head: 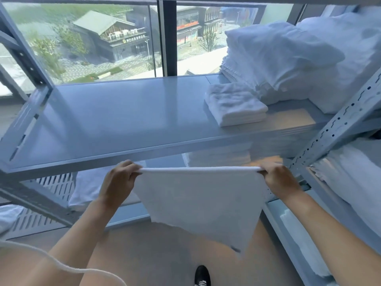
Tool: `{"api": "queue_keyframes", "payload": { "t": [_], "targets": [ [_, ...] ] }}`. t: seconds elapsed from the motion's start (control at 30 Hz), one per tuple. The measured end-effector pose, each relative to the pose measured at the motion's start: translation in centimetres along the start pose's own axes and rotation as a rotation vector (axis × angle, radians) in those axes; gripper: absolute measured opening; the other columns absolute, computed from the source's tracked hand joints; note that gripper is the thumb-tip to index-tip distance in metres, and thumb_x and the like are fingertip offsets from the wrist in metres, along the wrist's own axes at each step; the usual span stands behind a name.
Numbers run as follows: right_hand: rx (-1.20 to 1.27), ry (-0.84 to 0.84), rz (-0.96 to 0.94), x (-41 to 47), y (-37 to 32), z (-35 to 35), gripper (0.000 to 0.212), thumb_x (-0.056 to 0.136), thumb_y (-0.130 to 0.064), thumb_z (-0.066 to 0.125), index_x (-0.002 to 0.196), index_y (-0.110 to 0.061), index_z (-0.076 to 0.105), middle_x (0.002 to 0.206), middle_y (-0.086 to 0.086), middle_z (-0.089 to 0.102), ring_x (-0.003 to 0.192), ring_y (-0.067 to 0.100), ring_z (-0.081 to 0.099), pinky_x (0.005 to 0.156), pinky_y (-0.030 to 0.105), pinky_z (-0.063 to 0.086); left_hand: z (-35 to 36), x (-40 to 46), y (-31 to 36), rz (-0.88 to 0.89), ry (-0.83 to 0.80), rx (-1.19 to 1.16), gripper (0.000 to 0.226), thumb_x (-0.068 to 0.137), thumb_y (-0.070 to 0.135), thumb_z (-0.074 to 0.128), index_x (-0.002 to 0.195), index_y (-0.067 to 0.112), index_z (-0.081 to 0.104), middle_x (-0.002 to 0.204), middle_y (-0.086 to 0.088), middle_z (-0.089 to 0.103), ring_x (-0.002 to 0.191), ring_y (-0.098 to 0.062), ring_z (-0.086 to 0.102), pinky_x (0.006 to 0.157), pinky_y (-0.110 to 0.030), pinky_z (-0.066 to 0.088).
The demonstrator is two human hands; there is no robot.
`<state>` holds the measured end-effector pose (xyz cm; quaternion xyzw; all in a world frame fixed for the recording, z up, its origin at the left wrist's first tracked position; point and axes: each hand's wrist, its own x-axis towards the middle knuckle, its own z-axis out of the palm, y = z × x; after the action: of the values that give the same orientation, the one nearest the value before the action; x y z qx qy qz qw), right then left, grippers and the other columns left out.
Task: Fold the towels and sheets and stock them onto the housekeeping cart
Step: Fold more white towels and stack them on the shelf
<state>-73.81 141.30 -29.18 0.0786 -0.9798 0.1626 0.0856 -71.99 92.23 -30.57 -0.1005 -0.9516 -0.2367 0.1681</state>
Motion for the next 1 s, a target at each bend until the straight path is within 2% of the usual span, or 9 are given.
{"api": "queue_keyframes", "payload": {
  "t": [0.1, 0.23, 0.3, 0.4, 0.57, 0.7, 0.83, 0.93, 1.0],
  "targets": [
    [0.028, 0.012, -0.085, 4.2, 0.4, 1.1, 0.008, 0.084, -0.004, 0.080, 0.082, -0.005, 0.072, 0.071, 0.010, 0.068, 0.068, 0.036, 0.066, 0.060, 0.039, 0.048, -0.9, 1.0, -0.8, -0.053, 0.042, 0.055, 0.012, 0.084, 0.001, 0.080, 0.092, 0.010, 0.078, 0.084, -0.002, 0.069, 0.077, -0.032, 0.067, 0.065, -0.037, 0.054],
    [0.108, -0.037, -0.189, 9.6, -0.1, 3.3, 0.005, 0.088, -0.001, 0.074, 0.084, -0.004, 0.071, 0.078, 0.013, 0.071, 0.077, 0.038, 0.068, 0.066, 0.045, 0.054, -2.8, 1.2, -1.6, -0.134, 0.094, 0.129, 0.012, 0.083, 0.002, 0.082, 0.092, 0.008, 0.078, 0.086, -0.005, 0.072, 0.078, -0.034, 0.069, 0.069, -0.039, 0.055],
    [0.136, -0.042, -0.230, 12.0, -0.7, 4.3, 0.008, 0.088, 0.003, 0.069, 0.087, -0.005, 0.072, 0.082, 0.013, 0.072, 0.080, 0.038, 0.069, 0.068, 0.044, 0.054, -3.5, 1.0, -1.9, -0.168, 0.120, 0.168, 0.012, 0.083, 0.002, 0.082, 0.093, 0.007, 0.078, 0.085, -0.006, 0.072, 0.077, -0.035, 0.069, 0.068, -0.040, 0.056],
    [0.128, -0.022, -0.273, 15.3, -1.8, 5.6, 0.013, 0.090, 0.004, 0.064, 0.087, -0.007, 0.070, 0.081, 0.011, 0.070, 0.079, 0.039, 0.067, 0.065, 0.040, 0.050, -4.1, 0.6, -2.5, -0.212, 0.165, 0.212, 0.012, 0.082, 0.000, 0.082, 0.092, 0.005, 0.077, 0.083, -0.008, 0.070, 0.077, -0.036, 0.068, 0.066, -0.042, 0.055],
    [0.135, 0.055, -0.325, 20.5, -3.9, 7.0, 0.020, 0.087, 0.009, 0.061, 0.093, -0.008, 0.070, 0.085, 0.011, 0.068, 0.080, 0.037, 0.065, 0.066, 0.042, 0.052, -3.9, 1.5, -4.6, -0.266, 0.221, 0.271, 0.012, 0.086, -0.004, 0.076, 0.095, 0.005, 0.075, 0.087, -0.010, 0.068, 0.082, -0.038, 0.066, 0.066, -0.043, 0.054],
    [0.107, 0.088, -0.349, 23.8, -5.7, 7.8, 0.029, 0.080, 0.018, 0.052, 0.092, -0.005, 0.066, 0.084, 0.012, 0.064, 0.081, 0.037, 0.060, 0.071, 0.044, 0.048, -3.2, 3.7, -7.1, -0.259, 0.237, 0.282, 0.030, 0.080, -0.019, 0.065, 0.097, 0.005, 0.073, 0.089, -0.011, 0.064, 0.086, -0.037, 0.058, 0.069, -0.044, 0.051],
    [0.019, 0.142, -0.345, 26.2, -7.3, 8.3, 0.035, 0.070, 0.010, 0.038, 0.090, -0.009, 0.060, 0.082, 0.008, 0.059, 0.080, 0.034, 0.055, 0.074, 0.043, 0.037, -2.6, 6.4, -10.2, -0.204, 0.232, 0.306, 0.048, 0.068, -0.029, 0.056, 0.101, 0.003, 0.071, 0.091, -0.013, 0.064, 0.087, -0.037, 0.053, 0.073, -0.045, 0.049],
    [-0.023, 0.156, -0.309, 28.3, -8.5, 8.7, 0.036, 0.067, 0.017, 0.046, 0.091, -0.007, 0.059, 0.085, 0.011, 0.059, 0.084, 0.036, 0.055, 0.073, 0.042, 0.036, -2.1, 9.1, -12.3, -0.226, 0.256, 0.306, 0.052, 0.064, -0.028, 0.053, 0.102, 0.003, 0.070, 0.093, -0.013, 0.063, 0.089, -0.038, 0.053, 0.075, -0.046, 0.049],
    [-0.050, 0.171, -0.283, 29.9, -9.5, 9.1, 0.029, 0.072, 0.016, 0.050, 0.089, -0.006, 0.058, 0.084, 0.012, 0.058, 0.083, 0.037, 0.054, 0.071, 0.043, 0.036, -1.7, 11.2, -13.6, -0.246, 0.264, 0.298, 0.047, 0.067, -0.025, 0.055, 0.102, 0.004, 0.068, 0.093, -0.013, 0.062, 0.091, -0.039, 0.053, 0.077, -0.048, 0.049]
  ]
}}
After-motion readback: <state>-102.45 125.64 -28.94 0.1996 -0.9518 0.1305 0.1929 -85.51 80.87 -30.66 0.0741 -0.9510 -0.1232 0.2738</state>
